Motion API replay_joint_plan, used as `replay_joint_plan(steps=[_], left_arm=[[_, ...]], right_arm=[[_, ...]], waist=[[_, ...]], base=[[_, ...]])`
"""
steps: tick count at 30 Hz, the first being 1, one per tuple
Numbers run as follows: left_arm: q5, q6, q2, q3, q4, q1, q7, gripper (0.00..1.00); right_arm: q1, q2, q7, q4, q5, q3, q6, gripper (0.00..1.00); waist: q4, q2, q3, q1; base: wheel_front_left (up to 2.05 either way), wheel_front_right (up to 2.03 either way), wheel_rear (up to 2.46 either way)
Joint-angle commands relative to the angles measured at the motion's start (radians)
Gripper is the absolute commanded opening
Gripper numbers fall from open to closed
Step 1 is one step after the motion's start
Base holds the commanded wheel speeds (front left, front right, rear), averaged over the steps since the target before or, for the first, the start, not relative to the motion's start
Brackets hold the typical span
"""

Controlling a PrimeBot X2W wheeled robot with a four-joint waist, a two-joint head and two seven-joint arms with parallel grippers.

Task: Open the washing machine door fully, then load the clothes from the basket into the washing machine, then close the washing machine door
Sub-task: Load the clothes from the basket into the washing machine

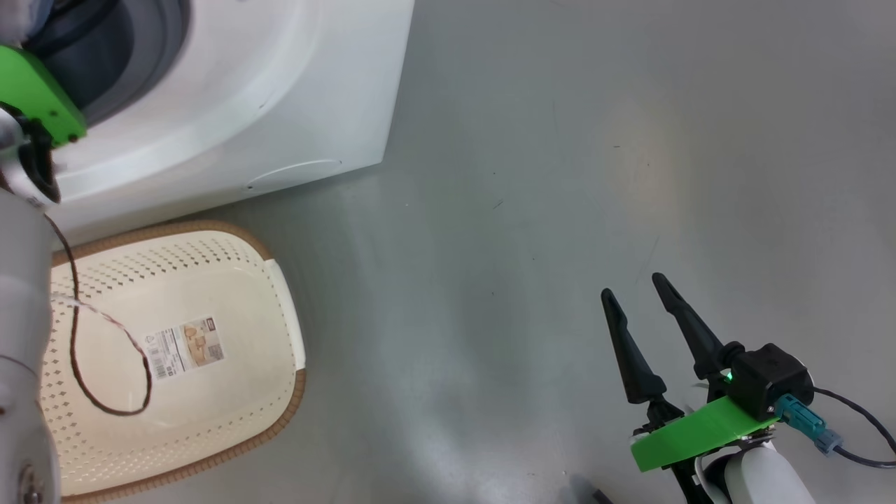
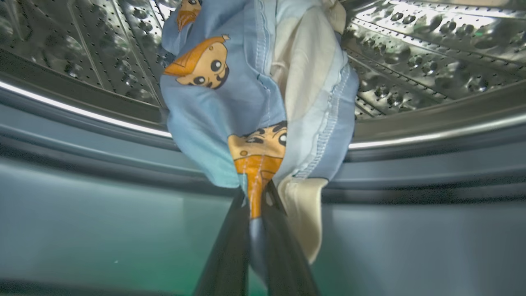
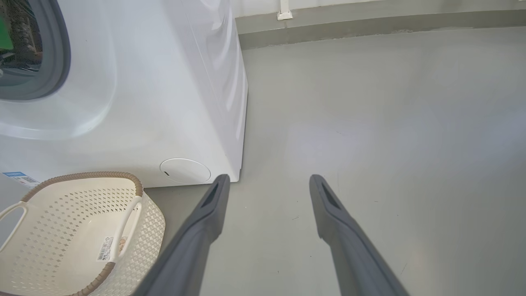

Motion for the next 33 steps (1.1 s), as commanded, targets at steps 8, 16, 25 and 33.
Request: replay_joint_plan(steps=[8, 16, 25, 33], left_arm=[[-0.037, 0.016, 0.074, 0.043, -0.035, -0.05, -0.177, 0.0], [-0.041, 0.011, 0.114, 0.044, -0.033, -0.086, -0.263, 0.0], [-0.039, -0.025, 0.199, 0.045, -0.087, -0.19, -0.337, 0.0], [-0.009, -0.028, 0.292, 0.042, -0.186, -0.274, -0.35, 0.0]], right_arm=[[0.022, 0.003, -0.005, -0.021, 0.014, 0.036, 0.002, 1.0], [0.02, 0.005, -0.005, -0.022, 0.021, 0.051, 0.002, 1.0], [0.015, 0.006, -0.005, -0.051, 0.053, 0.075, 0.002, 1.0], [0.01, 0.006, -0.005, -0.082, 0.078, 0.094, 0.002, 1.0]], waist=[[-0.016, 0.0, 0.005, 0.0], [-0.053, 0.0, 0.031, 0.0], [-0.109, 0.0, 0.119, 0.0], [-0.166, 0.0, 0.209, 0.0]], base=[[0.0, 0.0, 0.0], [0.0, 0.0, 0.0], [0.0, 0.0, 0.0], [0.0, 0.0, 0.0]])
